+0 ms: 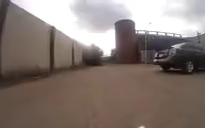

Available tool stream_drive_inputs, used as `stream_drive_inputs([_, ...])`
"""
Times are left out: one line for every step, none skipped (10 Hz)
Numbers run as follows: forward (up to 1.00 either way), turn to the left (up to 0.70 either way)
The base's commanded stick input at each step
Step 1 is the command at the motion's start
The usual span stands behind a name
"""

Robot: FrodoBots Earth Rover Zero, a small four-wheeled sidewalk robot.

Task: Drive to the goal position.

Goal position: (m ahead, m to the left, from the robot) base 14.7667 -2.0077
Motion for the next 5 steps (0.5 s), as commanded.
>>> stream_drive_inputs([0.70, 0.00])
stream_drive_inputs([0.70, 0.00])
stream_drive_inputs([0.70, 0.00])
stream_drive_inputs([0.70, 0.00])
stream_drive_inputs([0.70, 0.00])
